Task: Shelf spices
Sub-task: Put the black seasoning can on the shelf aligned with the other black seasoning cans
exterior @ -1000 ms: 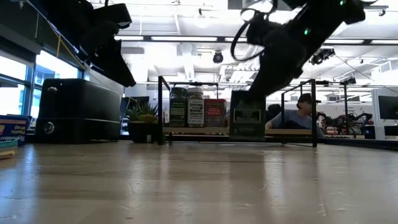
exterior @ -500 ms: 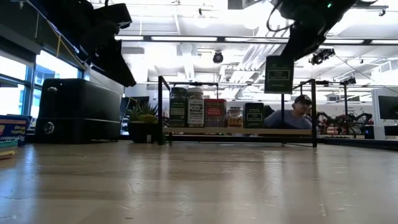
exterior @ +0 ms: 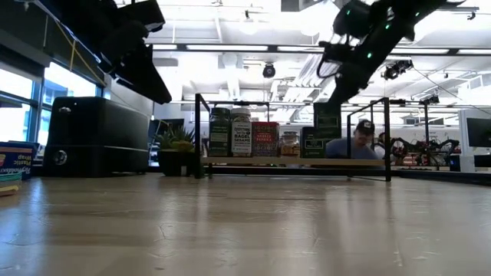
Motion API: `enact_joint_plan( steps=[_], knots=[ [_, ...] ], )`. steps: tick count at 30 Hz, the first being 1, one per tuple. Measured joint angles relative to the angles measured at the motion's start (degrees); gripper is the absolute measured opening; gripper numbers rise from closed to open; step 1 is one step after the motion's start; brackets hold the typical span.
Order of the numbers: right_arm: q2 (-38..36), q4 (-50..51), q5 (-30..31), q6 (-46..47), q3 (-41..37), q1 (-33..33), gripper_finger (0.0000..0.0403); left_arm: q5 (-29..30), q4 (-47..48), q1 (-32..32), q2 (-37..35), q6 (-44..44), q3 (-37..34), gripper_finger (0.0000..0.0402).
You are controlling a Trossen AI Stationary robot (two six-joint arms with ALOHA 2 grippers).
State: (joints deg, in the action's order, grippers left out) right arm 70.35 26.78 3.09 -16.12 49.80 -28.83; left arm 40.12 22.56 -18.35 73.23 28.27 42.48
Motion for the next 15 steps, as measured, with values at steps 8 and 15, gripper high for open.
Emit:
enact_joint_plan(
  steps=[8,15],
  knots=[
    [7.08,-2.03,-1.84,-2.33,0.02,-2.44,0.0173,-0.04,0.00,-0.01,0.00,0.05,0.00,0.0239],
    [8.42,-6.88,0.07,-5.55,0.02,-2.31,0.0181,-0.07,0.03,0.00,0.00,0.13,0.00,0.0239]
  ],
)
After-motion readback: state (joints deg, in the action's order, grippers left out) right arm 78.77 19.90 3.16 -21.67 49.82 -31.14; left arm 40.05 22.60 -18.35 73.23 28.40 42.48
